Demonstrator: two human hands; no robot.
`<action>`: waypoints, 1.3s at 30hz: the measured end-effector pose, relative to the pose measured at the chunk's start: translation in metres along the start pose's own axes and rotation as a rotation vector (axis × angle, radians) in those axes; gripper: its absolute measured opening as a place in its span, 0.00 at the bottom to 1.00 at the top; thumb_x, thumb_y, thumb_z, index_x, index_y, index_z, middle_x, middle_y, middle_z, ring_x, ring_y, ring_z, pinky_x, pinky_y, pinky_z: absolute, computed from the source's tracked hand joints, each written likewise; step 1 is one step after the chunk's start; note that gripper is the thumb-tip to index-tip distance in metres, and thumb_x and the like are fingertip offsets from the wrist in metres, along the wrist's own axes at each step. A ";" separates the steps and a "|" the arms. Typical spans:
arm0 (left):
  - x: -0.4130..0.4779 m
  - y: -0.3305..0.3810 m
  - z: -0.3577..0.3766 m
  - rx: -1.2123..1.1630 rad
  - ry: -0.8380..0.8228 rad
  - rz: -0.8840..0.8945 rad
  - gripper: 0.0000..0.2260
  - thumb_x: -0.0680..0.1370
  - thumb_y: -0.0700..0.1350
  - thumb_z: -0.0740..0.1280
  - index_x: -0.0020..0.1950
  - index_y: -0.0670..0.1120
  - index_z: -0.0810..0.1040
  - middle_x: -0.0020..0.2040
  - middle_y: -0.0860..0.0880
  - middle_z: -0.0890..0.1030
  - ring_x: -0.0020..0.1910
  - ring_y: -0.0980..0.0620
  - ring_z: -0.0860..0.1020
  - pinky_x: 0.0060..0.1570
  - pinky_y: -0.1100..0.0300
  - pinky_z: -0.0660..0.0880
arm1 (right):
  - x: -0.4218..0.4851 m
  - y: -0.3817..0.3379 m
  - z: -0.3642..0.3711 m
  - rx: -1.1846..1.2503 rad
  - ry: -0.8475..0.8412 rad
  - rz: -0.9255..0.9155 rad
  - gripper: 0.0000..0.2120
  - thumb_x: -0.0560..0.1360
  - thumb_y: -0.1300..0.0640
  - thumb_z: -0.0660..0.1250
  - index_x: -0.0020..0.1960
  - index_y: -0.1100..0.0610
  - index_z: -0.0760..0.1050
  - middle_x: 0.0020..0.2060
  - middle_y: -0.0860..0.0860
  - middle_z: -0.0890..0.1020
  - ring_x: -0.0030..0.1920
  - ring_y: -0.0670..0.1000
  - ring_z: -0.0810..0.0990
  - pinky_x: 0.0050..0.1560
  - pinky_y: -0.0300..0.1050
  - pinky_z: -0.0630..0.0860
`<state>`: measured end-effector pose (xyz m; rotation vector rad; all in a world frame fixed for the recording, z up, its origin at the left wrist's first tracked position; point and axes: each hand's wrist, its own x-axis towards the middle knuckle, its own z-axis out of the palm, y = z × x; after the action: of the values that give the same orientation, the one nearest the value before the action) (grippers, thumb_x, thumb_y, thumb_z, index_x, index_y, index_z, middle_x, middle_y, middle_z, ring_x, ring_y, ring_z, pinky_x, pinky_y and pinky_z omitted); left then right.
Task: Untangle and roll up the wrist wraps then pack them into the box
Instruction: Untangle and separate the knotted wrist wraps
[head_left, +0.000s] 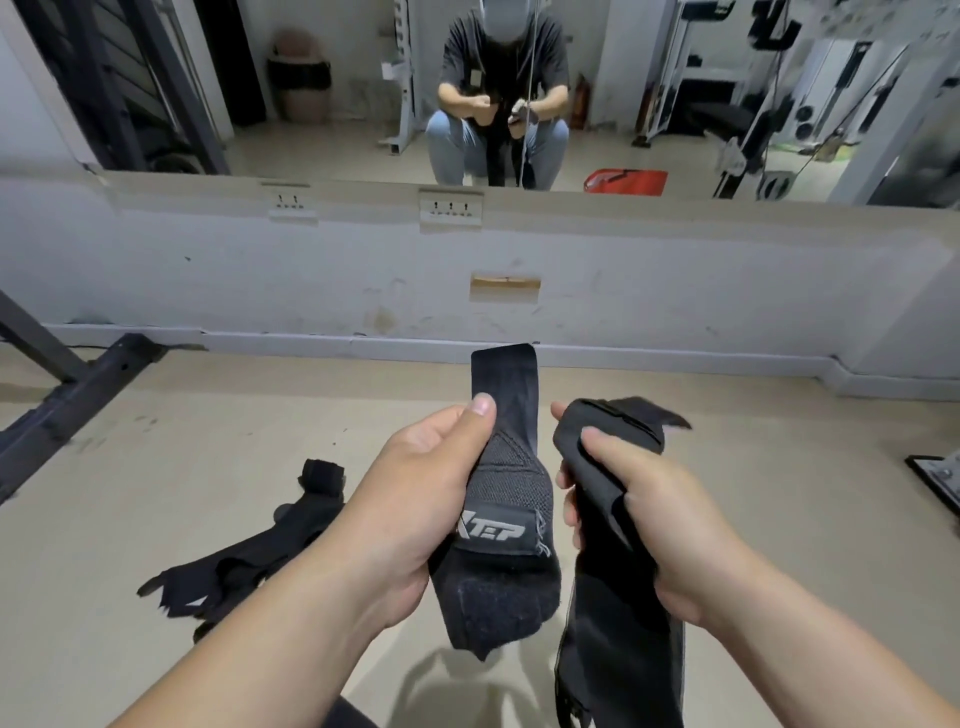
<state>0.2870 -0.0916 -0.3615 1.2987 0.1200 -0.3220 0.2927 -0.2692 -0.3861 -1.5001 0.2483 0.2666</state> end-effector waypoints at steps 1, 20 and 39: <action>0.000 -0.001 0.000 0.002 -0.001 0.010 0.17 0.86 0.54 0.63 0.44 0.46 0.82 0.38 0.43 0.84 0.33 0.48 0.82 0.36 0.57 0.77 | -0.001 0.001 0.000 -0.024 -0.010 -0.049 0.15 0.85 0.51 0.62 0.67 0.53 0.81 0.41 0.56 0.85 0.39 0.57 0.81 0.43 0.51 0.77; 0.003 -0.005 0.003 -0.036 -0.031 0.021 0.12 0.87 0.48 0.62 0.49 0.42 0.75 0.34 0.42 0.84 0.28 0.48 0.82 0.30 0.62 0.77 | 0.004 -0.008 -0.006 0.459 -0.135 -0.049 0.29 0.74 0.31 0.63 0.52 0.58 0.75 0.38 0.60 0.73 0.31 0.58 0.73 0.34 0.49 0.69; 0.010 0.003 -0.012 -0.009 0.056 0.089 0.11 0.84 0.50 0.66 0.45 0.46 0.80 0.34 0.47 0.80 0.28 0.52 0.77 0.30 0.60 0.76 | 0.006 -0.002 -0.016 0.135 0.064 -0.308 0.06 0.79 0.64 0.71 0.54 0.61 0.85 0.47 0.57 0.89 0.44 0.50 0.87 0.43 0.38 0.81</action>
<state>0.2985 -0.0808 -0.3652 1.3006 0.1103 -0.2091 0.2988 -0.2853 -0.3874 -1.3921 0.0818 -0.0444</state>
